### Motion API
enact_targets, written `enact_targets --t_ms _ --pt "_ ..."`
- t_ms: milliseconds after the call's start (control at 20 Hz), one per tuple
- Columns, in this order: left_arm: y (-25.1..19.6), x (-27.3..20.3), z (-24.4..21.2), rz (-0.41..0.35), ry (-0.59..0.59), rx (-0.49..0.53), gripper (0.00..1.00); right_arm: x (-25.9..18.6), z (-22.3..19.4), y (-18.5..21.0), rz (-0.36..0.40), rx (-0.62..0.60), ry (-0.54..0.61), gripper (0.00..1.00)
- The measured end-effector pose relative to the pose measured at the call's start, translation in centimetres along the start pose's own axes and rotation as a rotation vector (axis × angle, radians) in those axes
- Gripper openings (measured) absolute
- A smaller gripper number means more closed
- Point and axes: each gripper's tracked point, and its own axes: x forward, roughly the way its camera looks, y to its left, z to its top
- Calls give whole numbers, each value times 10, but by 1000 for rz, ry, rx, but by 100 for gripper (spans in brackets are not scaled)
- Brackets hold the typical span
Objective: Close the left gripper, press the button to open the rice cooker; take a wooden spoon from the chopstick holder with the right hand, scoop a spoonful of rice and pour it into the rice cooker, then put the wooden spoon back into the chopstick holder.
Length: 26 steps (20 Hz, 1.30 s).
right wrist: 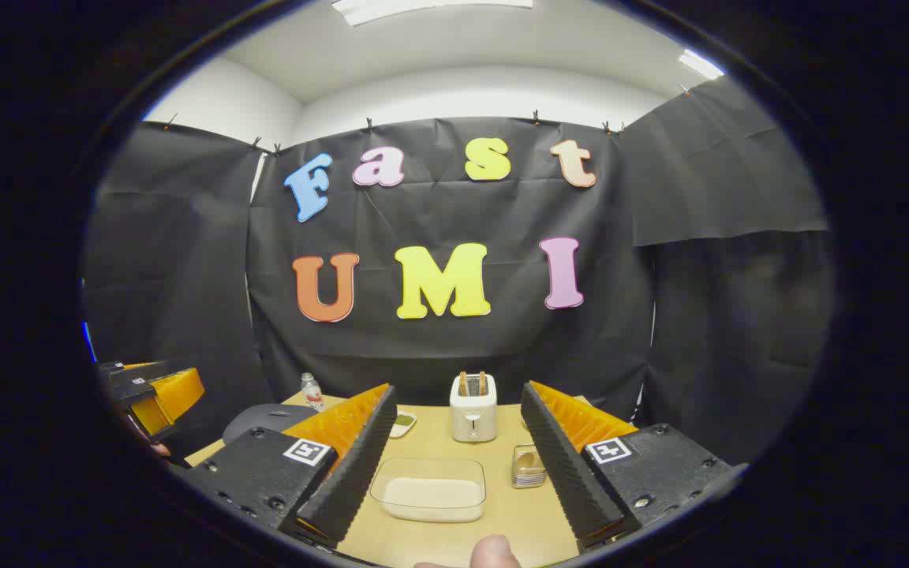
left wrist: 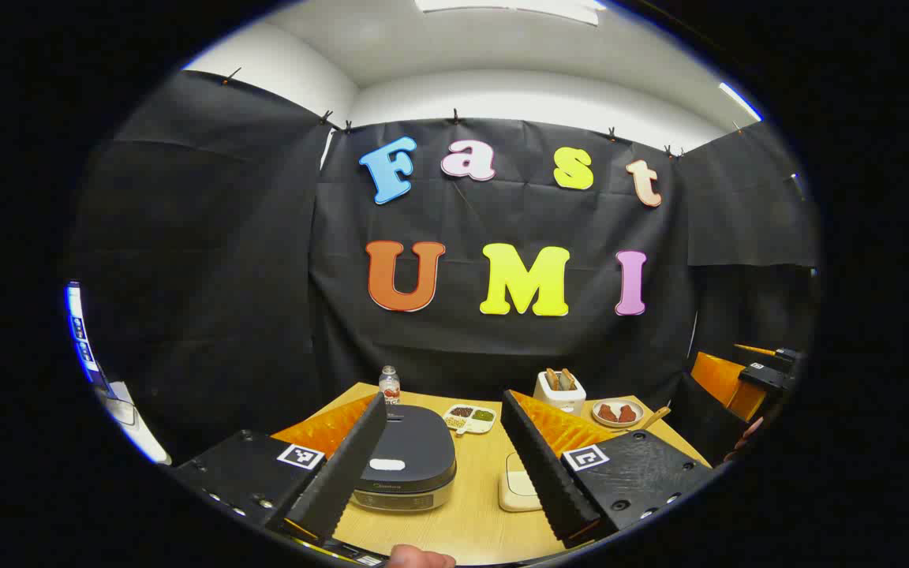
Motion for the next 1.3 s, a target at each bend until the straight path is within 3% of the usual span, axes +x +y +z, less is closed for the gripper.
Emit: enact_targets --t_ms 350,1000,1300 --pt "-1 -5 -1 -8 -2 33 95 -5 -2 -3 -18 1 7 100" --pt "13 -14 -4 11 16 33 95 -2 -6 12 23 -12 21 99" --pt "11 -9 -20 -1 89 22 95 9 -7 18 50 -23 27 100"
